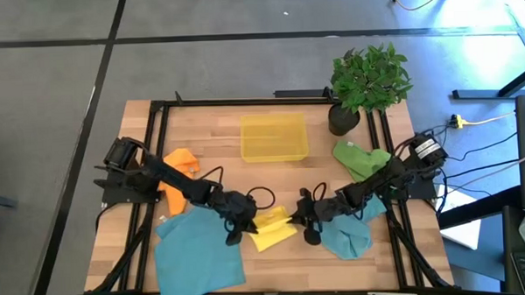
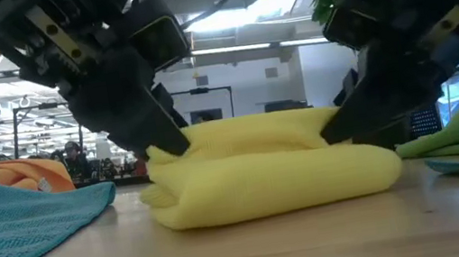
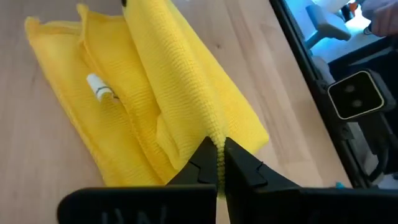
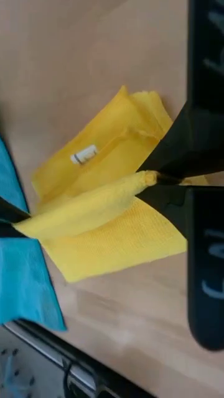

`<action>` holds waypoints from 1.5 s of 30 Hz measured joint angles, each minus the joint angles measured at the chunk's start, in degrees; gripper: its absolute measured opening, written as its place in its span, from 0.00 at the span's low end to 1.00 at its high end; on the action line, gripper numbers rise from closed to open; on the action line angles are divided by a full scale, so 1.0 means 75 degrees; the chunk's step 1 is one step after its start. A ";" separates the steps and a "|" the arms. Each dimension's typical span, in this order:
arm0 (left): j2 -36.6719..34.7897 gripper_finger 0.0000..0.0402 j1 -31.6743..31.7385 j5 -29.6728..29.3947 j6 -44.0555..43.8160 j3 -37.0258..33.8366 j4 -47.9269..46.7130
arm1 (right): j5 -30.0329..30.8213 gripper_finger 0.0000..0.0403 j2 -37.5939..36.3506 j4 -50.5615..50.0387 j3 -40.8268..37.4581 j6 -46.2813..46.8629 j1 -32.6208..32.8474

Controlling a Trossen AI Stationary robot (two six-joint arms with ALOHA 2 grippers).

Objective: Fold microfiber towels
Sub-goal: Fold the yellow microfiber towel

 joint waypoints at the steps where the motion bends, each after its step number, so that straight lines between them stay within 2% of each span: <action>1: 0.0000 0.00 0.0018 0.0001 -0.0007 -0.0024 0.0008 | 0.0051 0.02 0.0000 -0.0002 0.0000 0.0000 -0.0035; 12: 0.0006 0.00 -0.0057 -0.0170 -0.0344 -0.0124 -0.0126 | 0.0872 0.19 0.0000 -0.0067 -0.0009 -0.0017 -0.0281; 24: -0.0182 0.00 -0.0128 -0.0242 -0.0818 -0.0122 -0.0046 | 0.0869 0.27 0.0000 0.0044 -0.0009 -0.0387 -0.0260; 30: -0.0655 0.01 -0.0068 -0.1058 -0.0813 -0.0118 -0.0676 | 0.0843 0.27 0.0000 0.0050 -0.0003 -0.0420 -0.0260; 41: -0.0843 0.23 -0.0003 -0.1532 -0.0778 -0.0118 -0.1516 | 0.0773 0.27 -0.0008 0.0028 0.0003 -0.0646 -0.0246; 45: -0.1257 0.26 0.0013 -0.1805 -0.0709 -0.0117 -0.2025 | 0.0957 0.27 -0.0552 -0.0589 0.0006 -0.0988 -0.0246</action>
